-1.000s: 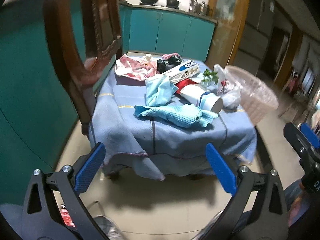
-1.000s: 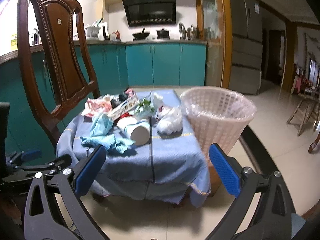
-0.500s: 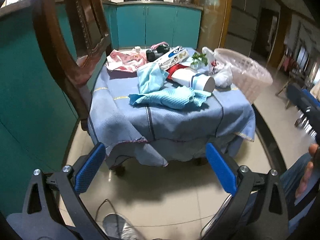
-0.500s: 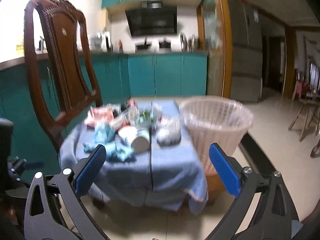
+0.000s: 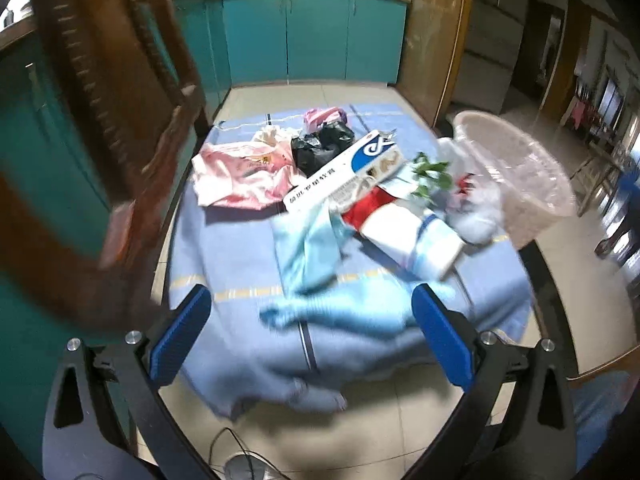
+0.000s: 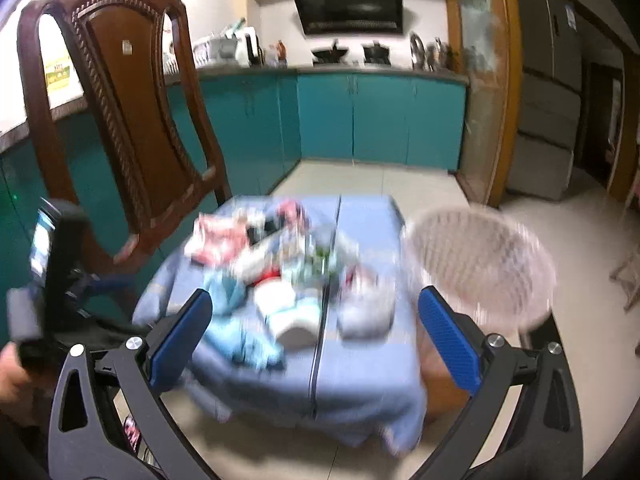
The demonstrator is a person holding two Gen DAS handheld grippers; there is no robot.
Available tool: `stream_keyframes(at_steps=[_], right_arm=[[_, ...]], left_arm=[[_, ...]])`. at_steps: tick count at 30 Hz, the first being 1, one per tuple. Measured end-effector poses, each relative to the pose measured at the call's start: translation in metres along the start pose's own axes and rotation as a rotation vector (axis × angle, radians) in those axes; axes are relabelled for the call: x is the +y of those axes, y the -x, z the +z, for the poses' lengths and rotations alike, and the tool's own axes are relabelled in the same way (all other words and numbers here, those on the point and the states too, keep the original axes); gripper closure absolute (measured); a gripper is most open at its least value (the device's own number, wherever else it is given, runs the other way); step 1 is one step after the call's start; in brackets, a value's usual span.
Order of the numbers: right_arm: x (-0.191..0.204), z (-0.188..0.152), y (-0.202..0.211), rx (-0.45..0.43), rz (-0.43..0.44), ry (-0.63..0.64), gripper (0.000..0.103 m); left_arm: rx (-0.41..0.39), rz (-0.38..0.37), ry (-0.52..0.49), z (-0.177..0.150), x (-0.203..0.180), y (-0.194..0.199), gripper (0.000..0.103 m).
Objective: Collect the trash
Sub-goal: 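Grasp the blue face mask with the left tool while the right tool grasps the blue mesh cloth, then lift the blue mesh cloth with the right tool toward the wastebasket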
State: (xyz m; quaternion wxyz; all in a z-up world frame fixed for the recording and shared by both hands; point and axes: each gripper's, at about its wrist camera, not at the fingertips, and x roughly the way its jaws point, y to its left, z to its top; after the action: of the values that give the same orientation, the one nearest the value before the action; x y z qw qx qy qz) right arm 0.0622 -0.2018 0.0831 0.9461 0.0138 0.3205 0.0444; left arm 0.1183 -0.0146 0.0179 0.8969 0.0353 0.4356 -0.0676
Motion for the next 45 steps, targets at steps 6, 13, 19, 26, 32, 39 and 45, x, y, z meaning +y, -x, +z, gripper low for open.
stream_keyframes(at_steps=[6, 13, 19, 26, 32, 39, 45], right_arm=[[-0.016, 0.029, -0.033, -0.06, 0.045, -0.027, 0.003], [0.006, -0.017, -0.071, 0.088, 0.111, 0.115, 0.003], [0.049, -0.034, -0.08, 0.163, 0.257, 0.219, 0.011], [0.091, -0.062, -0.122, 0.323, 0.316, 0.337, 0.034], [0.092, -0.077, -0.168, 0.477, 0.324, 0.314, 0.051], [0.09, -0.062, -0.146, 0.423, 0.342, 0.274, 0.085], [0.039, -0.005, -0.091, 0.251, 0.305, 0.096, 0.085]], left_arm=[[0.12, 0.041, -0.056, 0.021, 0.001, -0.076, 0.036], [0.063, -0.074, 0.025, 0.035, 0.024, -0.068, 0.095], [-0.229, -0.131, 0.06, 0.051, 0.044, 0.028, 0.096], [-0.347, -0.114, 0.116, 0.058, 0.057, 0.053, 0.096], [-0.313, -0.109, 0.118, 0.05, 0.057, 0.054, 0.096], [-0.305, -0.117, 0.134, 0.044, 0.062, 0.06, 0.096], [-0.299, -0.12, 0.129, 0.041, 0.058, 0.062, 0.096]])
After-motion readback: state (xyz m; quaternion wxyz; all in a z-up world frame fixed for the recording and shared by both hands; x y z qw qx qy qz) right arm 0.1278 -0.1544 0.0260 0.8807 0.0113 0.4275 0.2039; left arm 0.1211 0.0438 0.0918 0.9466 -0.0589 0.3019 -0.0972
